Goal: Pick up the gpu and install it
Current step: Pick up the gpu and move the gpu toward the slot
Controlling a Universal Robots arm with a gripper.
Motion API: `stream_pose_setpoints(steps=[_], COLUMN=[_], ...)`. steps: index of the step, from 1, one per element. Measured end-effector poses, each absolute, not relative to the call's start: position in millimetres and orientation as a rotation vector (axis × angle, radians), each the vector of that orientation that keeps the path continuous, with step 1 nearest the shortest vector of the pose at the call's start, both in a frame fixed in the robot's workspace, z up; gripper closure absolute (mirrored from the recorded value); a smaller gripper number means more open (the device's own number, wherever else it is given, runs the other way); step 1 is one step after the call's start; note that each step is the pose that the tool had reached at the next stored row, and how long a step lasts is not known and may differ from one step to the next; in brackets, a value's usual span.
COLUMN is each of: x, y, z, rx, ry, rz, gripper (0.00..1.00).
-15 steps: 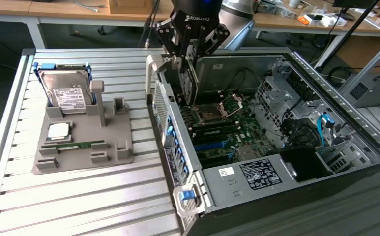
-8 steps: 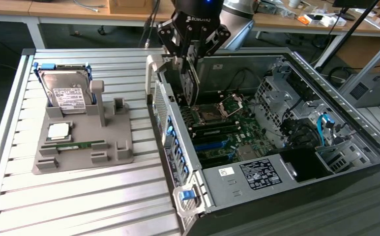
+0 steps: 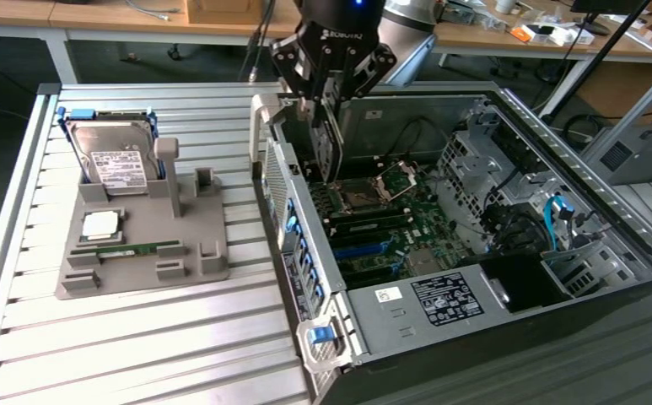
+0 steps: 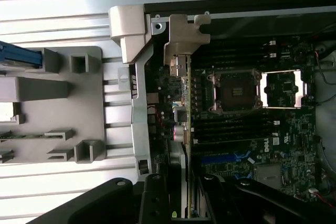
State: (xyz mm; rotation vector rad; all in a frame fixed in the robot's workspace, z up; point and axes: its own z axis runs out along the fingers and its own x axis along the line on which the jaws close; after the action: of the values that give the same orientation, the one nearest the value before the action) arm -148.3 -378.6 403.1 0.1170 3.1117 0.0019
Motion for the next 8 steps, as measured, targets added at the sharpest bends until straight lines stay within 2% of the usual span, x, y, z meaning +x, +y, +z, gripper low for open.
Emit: stream_pose_setpoints(steps=[8], x=[-146.7], y=[-378.6], z=[401.4], rx=[0.117], ry=[3.112], rz=[0.001], gripper=[0.73])
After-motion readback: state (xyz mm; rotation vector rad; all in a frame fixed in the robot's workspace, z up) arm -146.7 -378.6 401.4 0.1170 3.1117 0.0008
